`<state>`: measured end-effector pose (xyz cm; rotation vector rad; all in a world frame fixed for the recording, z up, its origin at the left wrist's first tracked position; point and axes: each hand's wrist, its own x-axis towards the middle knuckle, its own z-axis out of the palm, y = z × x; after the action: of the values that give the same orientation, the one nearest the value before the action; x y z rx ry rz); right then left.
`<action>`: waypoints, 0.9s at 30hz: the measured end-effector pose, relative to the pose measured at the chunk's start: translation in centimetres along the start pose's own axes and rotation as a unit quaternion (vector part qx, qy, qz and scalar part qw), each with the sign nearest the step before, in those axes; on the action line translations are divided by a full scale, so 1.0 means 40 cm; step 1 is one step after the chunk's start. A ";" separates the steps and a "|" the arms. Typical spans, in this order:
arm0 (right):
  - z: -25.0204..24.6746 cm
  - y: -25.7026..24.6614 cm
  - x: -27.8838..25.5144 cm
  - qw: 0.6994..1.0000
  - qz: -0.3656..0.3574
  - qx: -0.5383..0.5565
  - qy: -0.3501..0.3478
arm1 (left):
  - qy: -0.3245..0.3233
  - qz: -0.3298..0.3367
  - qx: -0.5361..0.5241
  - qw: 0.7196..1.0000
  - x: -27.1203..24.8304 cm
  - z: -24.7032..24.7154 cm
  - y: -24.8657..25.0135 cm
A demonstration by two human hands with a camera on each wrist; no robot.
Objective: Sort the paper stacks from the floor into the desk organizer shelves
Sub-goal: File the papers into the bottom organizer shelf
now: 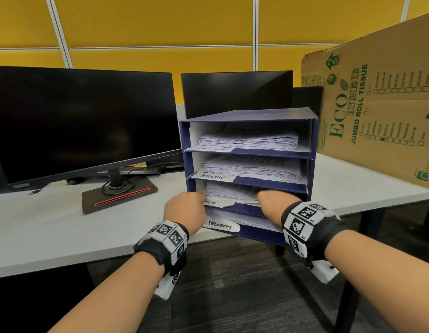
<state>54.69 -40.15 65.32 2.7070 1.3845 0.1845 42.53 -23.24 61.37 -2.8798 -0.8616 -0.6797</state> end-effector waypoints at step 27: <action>-0.002 -0.028 -0.080 0.951 0.147 0.263 0.062 | -0.151 -0.194 -0.483 0.840 0.069 -0.036 0.058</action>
<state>51.94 -42.10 65.05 3.3967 1.1812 -0.0007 45.26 -24.05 64.01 -3.8157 -1.5413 -0.9067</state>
